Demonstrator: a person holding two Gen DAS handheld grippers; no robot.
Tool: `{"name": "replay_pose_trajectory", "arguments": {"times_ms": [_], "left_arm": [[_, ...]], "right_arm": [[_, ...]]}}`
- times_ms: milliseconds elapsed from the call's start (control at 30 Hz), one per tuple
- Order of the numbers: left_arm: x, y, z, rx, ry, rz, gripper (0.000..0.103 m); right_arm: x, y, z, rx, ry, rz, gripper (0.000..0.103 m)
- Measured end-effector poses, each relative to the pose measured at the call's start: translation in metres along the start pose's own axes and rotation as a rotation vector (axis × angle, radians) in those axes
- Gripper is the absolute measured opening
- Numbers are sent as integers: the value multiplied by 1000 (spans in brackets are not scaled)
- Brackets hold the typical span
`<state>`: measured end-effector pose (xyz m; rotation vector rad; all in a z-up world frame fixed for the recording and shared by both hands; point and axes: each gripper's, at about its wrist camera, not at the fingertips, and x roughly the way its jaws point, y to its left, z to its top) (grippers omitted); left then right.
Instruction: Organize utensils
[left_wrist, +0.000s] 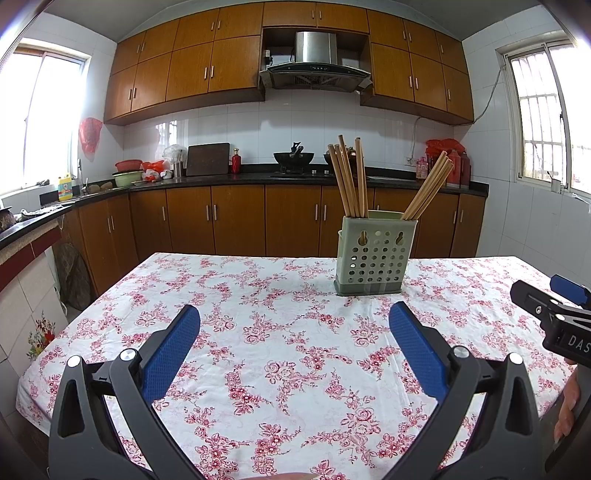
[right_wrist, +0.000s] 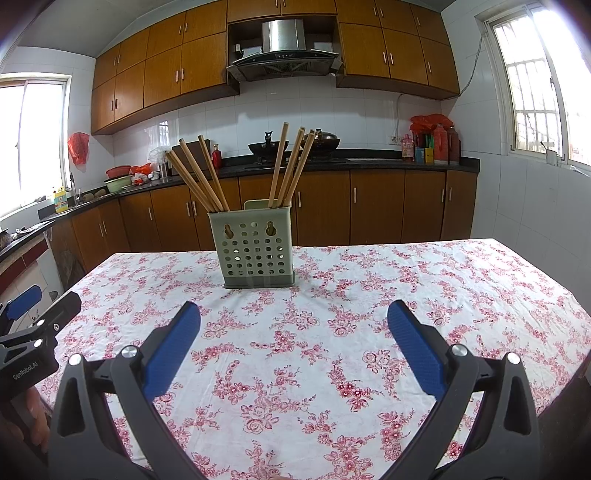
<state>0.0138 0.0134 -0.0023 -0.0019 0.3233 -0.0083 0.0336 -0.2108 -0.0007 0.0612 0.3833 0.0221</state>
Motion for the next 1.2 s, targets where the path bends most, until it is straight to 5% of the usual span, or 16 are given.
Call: {"name": "replay_pose_trajectory", "arguments": {"times_ms": [1200], "left_arm": [[0,4,-4,-8,6,6,101]], "right_arm": [[0,0,0,2,2,0,99]]}}
